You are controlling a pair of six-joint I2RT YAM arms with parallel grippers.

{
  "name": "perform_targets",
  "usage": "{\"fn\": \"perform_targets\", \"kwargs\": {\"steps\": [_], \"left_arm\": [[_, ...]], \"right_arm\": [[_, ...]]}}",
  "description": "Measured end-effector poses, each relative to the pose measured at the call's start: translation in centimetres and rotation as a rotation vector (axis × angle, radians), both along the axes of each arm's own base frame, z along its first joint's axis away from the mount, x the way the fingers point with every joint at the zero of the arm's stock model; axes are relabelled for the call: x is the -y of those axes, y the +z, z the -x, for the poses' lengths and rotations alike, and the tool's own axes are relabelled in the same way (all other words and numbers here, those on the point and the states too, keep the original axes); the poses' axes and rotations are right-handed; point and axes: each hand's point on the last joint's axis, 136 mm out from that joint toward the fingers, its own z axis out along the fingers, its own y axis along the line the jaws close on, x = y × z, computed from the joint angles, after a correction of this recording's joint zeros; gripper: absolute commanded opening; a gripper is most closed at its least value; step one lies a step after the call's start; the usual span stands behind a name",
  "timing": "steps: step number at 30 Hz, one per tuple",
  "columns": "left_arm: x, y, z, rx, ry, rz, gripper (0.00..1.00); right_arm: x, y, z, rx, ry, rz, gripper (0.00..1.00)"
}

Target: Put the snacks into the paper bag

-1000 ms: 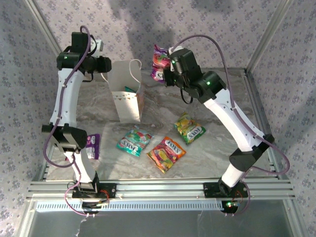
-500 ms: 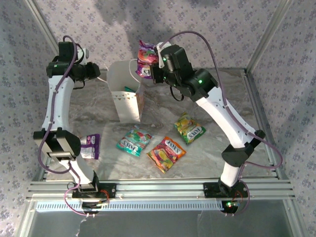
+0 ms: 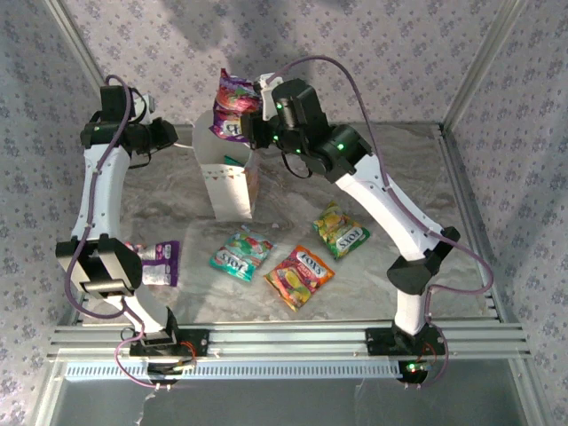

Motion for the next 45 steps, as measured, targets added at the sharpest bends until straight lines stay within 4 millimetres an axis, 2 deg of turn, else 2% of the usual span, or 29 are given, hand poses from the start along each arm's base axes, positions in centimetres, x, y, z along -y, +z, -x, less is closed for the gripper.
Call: {"fn": "perform_targets", "kwargs": {"steps": [7, 13, 22, 30, 38, 45], "left_arm": [[0.3, 0.1, 0.4, 0.002, -0.005, 0.019, 0.24], [0.4, -0.4, 0.6, -0.002, -0.008, 0.022, 0.24], [0.3, -0.4, 0.9, 0.0, -0.006, 0.021, 0.24], [0.2, -0.4, 1.4, 0.002, -0.001, 0.021, 0.24], [-0.6, 0.2, 1.9, 0.015, 0.018, 0.02, 0.24], [-0.7, 0.4, 2.0, 0.019, 0.019, 0.02, 0.23]], "right_arm": [[-2.9, -1.6, -0.6, -0.036, 0.078, -0.04, 0.06], [-4.5, -2.4, -0.7, -0.071, 0.158, -0.083, 0.05], [-6.0, -2.9, -2.2, -0.113, 0.211, -0.154, 0.05], [-7.5, -3.5, -2.5, -0.157, 0.261, -0.198, 0.06], [-8.9, -5.5, -4.0, -0.224, 0.264, -0.226, 0.07], [-8.7, -7.3, -5.6, -0.272, 0.226, -0.219, 0.07]]}}
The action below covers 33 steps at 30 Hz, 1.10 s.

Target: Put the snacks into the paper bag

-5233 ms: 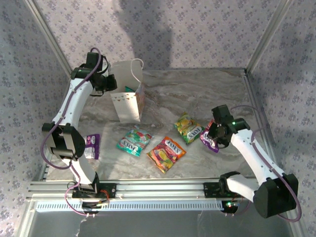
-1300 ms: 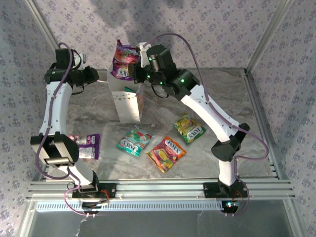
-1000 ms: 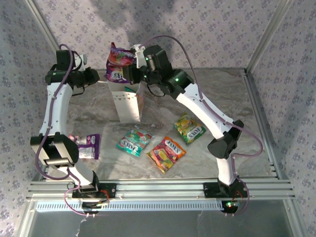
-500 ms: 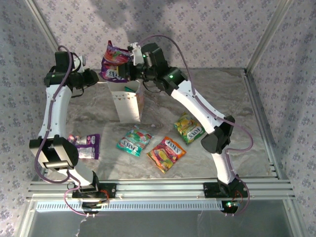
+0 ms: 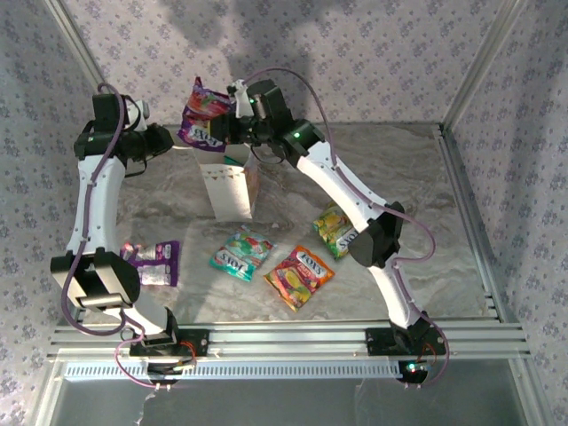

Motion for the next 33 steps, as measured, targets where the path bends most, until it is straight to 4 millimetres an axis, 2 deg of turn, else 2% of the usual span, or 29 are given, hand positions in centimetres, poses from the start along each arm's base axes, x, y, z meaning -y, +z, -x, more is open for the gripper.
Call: {"fn": "perform_targets", "kwargs": {"steps": [10, 21, 33], "left_arm": [[0.0, 0.0, 0.0, 0.0, -0.001, 0.001, 0.23], [0.1, 0.0, 0.0, 0.0, -0.003, 0.004, 0.23], [0.3, 0.1, 0.0, 0.0, -0.01, 0.015, 0.23]], "right_arm": [[2.5, -2.4, -1.4, -0.068, -0.106, 0.101, 0.08], [4.8, -5.2, -1.8, -0.11, -0.205, 0.239, 0.11], [5.5, -5.1, -1.4, -0.049, -0.228, 0.315, 0.13]]}}
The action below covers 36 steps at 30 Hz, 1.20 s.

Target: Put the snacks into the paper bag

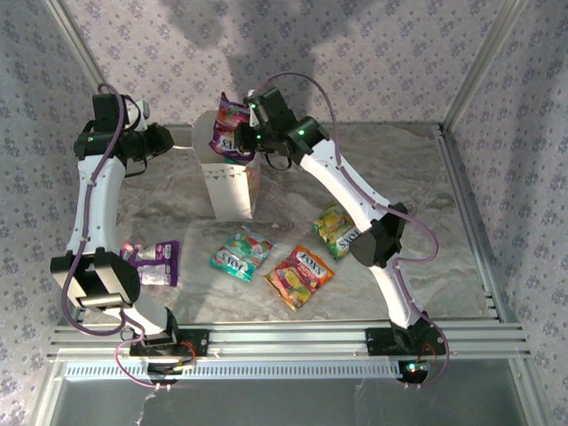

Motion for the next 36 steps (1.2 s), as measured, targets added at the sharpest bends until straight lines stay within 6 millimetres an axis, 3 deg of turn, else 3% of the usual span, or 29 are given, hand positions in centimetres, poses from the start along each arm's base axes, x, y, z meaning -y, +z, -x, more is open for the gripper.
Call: {"fn": "perform_targets", "kwargs": {"steps": [3, 6, 10, 26, 29, 36], "left_arm": [[0.1, 0.0, 0.0, 0.0, -0.004, 0.003, 0.22], [0.1, 0.0, 0.0, 0.001, -0.006, 0.006, 0.22], [0.2, 0.0, 0.0, 0.001, -0.007, 0.007, 0.22], [0.2, 0.0, 0.0, 0.0, -0.007, 0.007, 0.22], [0.2, 0.0, 0.0, 0.001, -0.01, 0.003, 0.33], [0.3, -0.1, 0.1, -0.007, -0.007, 0.014, 0.43]], "right_arm": [[-0.2, 0.0, 0.2, 0.012, 0.012, 0.011, 0.21], [-0.4, 0.0, 0.4, 0.022, 0.019, 0.022, 0.39], [-0.5, 0.2, 0.5, 0.042, 0.025, 0.034, 0.52], [1.4, 3.2, 1.1, 0.1, -0.007, 0.045, 0.54], [2.2, 4.2, 1.6, 0.117, -0.015, 0.048, 0.54], [6.5, 4.8, 3.5, 0.123, -0.077, 0.107, 0.54]]}}
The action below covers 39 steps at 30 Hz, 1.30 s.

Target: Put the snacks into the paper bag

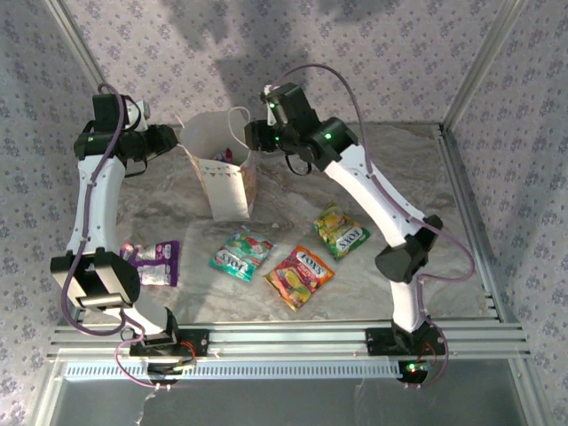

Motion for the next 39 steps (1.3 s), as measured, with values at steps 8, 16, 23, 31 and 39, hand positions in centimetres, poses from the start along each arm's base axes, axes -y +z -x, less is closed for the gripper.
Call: {"fn": "perform_targets", "kwargs": {"steps": [8, 16, 23, 31, 39], "left_arm": [[2.6, -1.4, -1.4, -0.052, -0.054, -0.013, 0.48], [4.4, -2.5, -2.0, -0.119, -0.052, -0.074, 0.47], [4.0, -3.6, -1.0, -0.183, 0.004, -0.092, 0.41], [6.9, -3.9, -0.3, -0.225, -0.041, -0.1, 0.22], [8.9, -3.9, 0.5, -0.251, -0.095, -0.114, 0.04]], "right_arm": [[6.8, -0.6, 0.8, 0.008, -0.125, 0.042, 0.57], [13.2, -1.0, 1.6, 0.015, -0.243, 0.05, 0.62], [17.9, -2.5, 2.1, -0.013, -0.342, 0.039, 0.62], [20.9, -4.4, 3.0, -0.049, -0.401, 0.034, 0.62], [24.6, -6.1, 4.2, -0.082, -0.474, 0.029, 0.63]]}}
